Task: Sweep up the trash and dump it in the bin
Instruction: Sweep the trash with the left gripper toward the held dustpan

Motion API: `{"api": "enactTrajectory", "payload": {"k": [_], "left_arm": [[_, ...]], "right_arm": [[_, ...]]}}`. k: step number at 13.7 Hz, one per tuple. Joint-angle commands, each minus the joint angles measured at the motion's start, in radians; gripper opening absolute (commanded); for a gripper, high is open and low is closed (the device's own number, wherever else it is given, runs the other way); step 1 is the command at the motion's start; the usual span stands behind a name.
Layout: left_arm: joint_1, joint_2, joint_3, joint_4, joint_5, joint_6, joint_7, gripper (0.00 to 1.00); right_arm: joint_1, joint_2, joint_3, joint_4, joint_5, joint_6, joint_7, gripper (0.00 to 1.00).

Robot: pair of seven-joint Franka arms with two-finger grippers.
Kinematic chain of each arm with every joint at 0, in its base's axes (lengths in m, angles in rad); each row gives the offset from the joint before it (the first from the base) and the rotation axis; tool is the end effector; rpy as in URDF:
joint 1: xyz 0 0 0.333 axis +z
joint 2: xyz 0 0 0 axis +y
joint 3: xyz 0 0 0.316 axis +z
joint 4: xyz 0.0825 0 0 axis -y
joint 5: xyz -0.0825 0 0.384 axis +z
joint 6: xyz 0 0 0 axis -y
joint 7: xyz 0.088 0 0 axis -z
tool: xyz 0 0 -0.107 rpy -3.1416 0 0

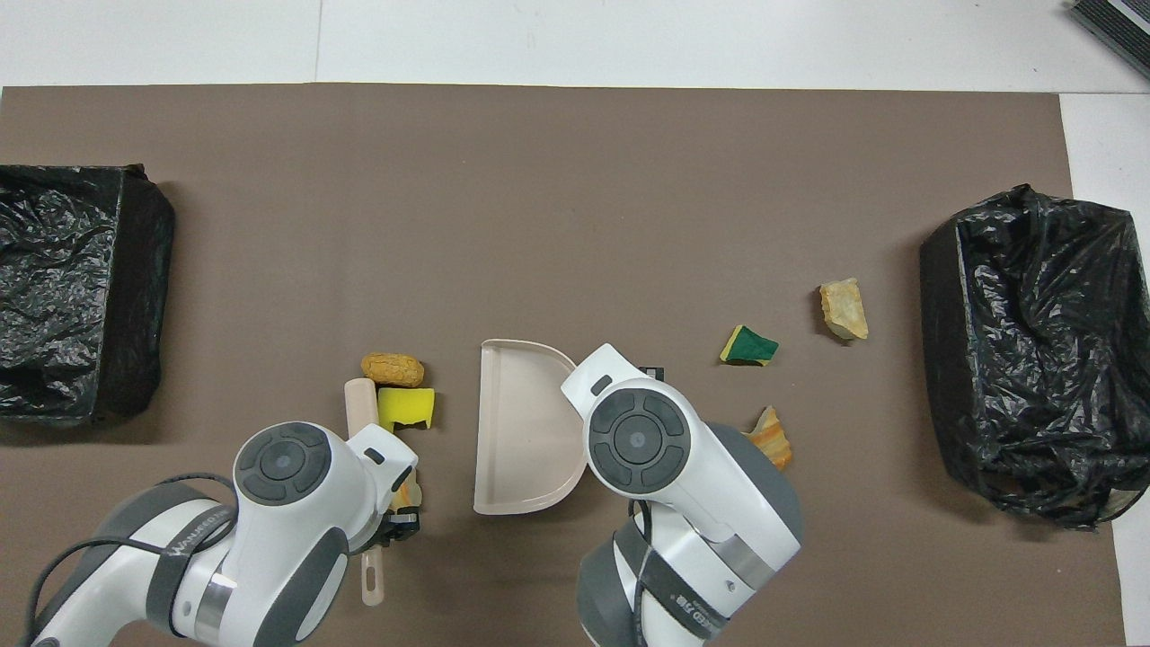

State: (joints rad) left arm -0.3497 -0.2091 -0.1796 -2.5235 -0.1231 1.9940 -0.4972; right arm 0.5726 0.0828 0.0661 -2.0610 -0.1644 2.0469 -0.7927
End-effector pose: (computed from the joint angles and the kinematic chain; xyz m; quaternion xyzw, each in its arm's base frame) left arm 0.3455 -0.2089 0.3295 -0.9863 -0.0230 0.1558 0.0496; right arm 0.4499 0.3224 0.3879 0.7244 0.6843 -0.0532 0.0644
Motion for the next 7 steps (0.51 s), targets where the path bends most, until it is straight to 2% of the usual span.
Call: {"api": "enactTrajectory", "payload": {"k": [1,5,7], "left_arm": [[-0.09,0.031,0.008,0.044,-0.035,0.028,0.019,0.0],[-0.196,0.065,0.006,0.112,-0.111,0.069,0.019,0.0],[-0.247,0.088,0.006,0.165,-0.113,0.059,0.014,0.0]], "right_arm": [[0.003,-0.017,0.006,-0.022,0.014,0.006,0.021,0.0],[0.003,-0.017,0.006,-0.022,0.014,0.004,0.021,0.0],[0.003,-0.017,0.006,-0.022,0.016,0.004,0.021,0.0]]}}
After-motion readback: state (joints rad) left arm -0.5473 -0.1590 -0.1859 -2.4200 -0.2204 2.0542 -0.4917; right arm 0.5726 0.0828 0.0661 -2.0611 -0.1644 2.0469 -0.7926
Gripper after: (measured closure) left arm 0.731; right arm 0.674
